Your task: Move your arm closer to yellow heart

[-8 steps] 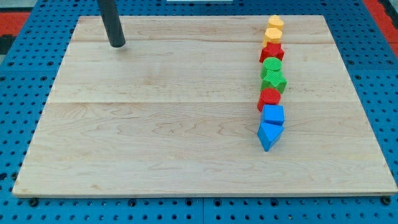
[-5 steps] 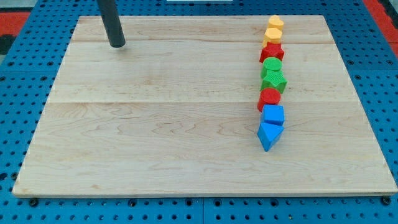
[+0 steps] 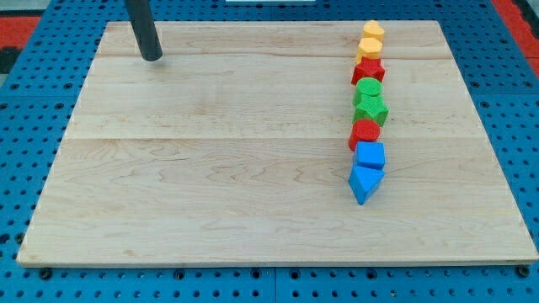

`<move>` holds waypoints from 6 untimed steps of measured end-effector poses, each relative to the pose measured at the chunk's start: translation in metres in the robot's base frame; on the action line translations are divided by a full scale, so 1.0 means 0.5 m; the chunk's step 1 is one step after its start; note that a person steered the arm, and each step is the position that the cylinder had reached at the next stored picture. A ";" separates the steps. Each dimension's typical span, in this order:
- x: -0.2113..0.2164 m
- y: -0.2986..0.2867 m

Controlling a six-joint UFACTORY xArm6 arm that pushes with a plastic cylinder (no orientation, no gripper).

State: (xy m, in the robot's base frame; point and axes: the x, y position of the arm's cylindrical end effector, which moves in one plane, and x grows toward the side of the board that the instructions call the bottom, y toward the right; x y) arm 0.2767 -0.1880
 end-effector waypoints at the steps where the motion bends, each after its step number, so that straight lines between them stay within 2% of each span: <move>1: 0.000 0.000; 2: -0.001 0.011; 4: -0.096 0.189; 5: -0.106 0.190; 6: -0.144 0.294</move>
State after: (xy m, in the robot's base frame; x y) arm 0.2047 -0.0408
